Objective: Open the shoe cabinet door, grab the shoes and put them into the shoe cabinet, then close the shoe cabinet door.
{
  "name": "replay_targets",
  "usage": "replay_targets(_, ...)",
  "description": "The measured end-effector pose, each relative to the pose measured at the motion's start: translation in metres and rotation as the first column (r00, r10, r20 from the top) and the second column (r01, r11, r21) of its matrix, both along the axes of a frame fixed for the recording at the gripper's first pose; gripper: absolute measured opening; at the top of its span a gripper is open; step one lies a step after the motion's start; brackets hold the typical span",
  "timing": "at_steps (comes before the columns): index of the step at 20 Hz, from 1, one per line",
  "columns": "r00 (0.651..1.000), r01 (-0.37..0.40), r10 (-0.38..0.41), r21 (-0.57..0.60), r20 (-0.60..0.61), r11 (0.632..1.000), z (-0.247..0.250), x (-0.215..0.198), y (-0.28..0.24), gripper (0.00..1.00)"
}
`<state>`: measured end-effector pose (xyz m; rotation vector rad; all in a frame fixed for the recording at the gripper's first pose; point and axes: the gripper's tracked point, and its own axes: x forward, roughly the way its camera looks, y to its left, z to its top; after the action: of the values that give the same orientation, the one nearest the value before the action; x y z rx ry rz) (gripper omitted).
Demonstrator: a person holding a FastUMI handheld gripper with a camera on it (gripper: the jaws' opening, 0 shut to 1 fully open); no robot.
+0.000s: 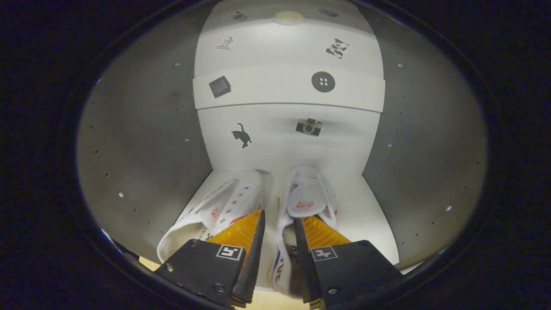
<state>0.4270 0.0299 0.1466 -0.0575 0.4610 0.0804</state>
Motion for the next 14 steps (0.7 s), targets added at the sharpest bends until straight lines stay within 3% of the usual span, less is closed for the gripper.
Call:
replay_targets(3,0.997,0.01,-0.007,-0.046,0.071,0.999,0.015,-0.027,0.0,0.49)
replay_targets(6,0.99,0.005,0.004,-0.06,0.142,0.998,0.026,-0.059,0.01,0.77)
replay_targets(14,0.975,-0.003,0.01,-0.033,0.224,0.999,0.034,-0.168,0.038,0.81)
